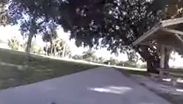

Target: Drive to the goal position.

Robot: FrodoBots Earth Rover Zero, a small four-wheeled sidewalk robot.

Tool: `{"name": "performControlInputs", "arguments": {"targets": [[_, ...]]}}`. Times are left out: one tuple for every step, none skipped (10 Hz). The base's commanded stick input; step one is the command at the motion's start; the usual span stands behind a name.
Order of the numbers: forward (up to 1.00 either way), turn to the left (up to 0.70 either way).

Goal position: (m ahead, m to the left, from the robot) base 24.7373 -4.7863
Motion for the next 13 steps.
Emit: {"name": "performControlInputs", "arguments": {"targets": [[0.85, 0.0], [0.85, 0.0], [0.85, 0.0], [0.85, 0.0], [0.85, 0.0], [0.85, 0.0], [0.85, 0.0], [0.85, 0.0], [0.85, 0.0], [0.85, 0.0], [0.85, 0.0], [0.85, 0.0], [0.85, 0.0]]}}
